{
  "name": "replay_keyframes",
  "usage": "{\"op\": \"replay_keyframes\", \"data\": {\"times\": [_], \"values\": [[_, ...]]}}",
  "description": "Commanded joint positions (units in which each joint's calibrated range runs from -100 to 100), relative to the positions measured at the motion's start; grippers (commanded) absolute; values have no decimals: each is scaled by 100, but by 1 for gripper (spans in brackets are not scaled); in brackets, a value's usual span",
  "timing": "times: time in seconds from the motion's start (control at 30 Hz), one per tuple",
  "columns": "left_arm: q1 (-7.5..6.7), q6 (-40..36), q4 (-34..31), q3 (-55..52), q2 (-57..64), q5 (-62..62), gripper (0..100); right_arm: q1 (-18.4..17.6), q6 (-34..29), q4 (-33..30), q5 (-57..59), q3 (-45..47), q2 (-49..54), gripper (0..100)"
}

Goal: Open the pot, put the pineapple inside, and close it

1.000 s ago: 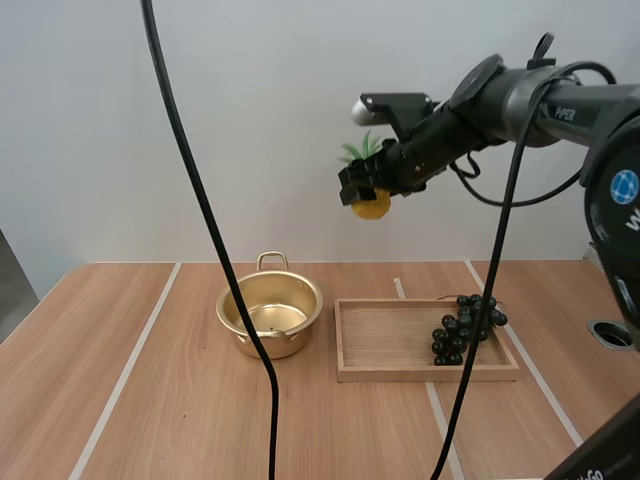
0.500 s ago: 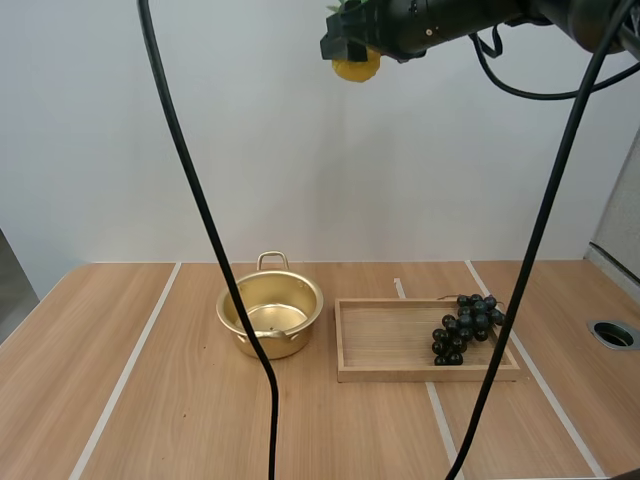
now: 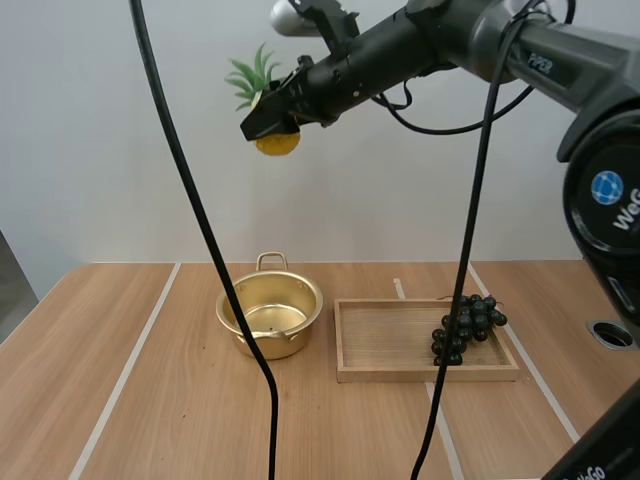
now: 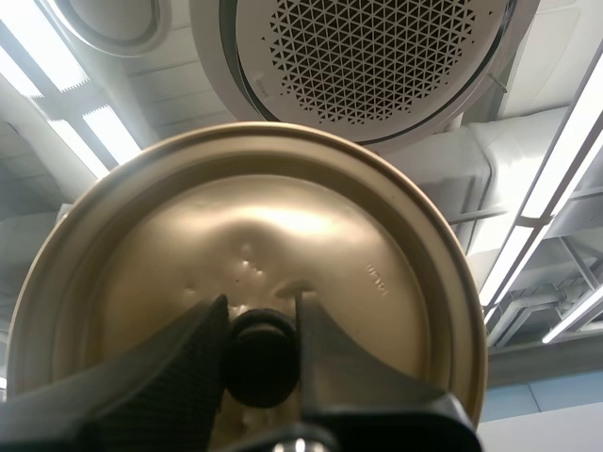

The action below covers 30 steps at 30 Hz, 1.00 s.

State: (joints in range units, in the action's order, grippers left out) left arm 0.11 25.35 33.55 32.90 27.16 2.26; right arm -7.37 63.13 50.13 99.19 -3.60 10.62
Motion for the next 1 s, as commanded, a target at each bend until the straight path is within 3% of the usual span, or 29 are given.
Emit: {"op": "replay_keyframes", "data": {"times": [0.0,0.27,0.5,0.73,0.97], "values": [[-4,6,-23,6,66,72,0,-153,16,-255,81,-45,-352,0],[-4,6,-47,6,111,-42,0,-519,-415,-871,81,-45,-1304,0],[-4,6,-47,6,111,-59,0,-798,-430,-1116,81,8,-1817,0],[-4,6,-47,6,111,-59,0,-1101,-454,-2230,81,173,-2383,0],[-4,6,-47,6,131,-57,0,-1109,-616,-3387,81,526,-2540,0]]}}
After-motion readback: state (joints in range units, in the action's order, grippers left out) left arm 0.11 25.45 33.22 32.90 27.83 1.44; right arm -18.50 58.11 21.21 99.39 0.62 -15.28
